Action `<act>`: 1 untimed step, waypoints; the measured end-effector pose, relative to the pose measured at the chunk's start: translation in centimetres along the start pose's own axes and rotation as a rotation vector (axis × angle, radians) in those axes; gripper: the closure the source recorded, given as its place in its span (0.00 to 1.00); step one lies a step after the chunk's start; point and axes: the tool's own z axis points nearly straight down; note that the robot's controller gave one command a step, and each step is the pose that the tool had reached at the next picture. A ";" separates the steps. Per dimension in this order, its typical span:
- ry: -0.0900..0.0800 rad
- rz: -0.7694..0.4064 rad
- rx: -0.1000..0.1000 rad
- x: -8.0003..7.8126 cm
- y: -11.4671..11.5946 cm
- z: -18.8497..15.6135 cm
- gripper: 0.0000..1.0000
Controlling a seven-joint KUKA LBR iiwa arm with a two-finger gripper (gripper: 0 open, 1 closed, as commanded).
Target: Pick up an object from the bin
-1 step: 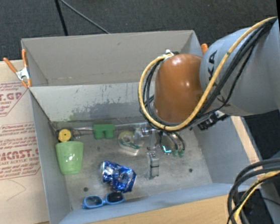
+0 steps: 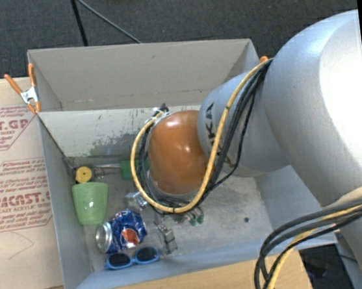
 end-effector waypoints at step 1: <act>0.002 -0.299 0.009 -3.4 7.9 0.0 0.00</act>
Offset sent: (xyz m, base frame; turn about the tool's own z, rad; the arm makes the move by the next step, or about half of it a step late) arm -0.0040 0.0893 -0.0026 -0.3028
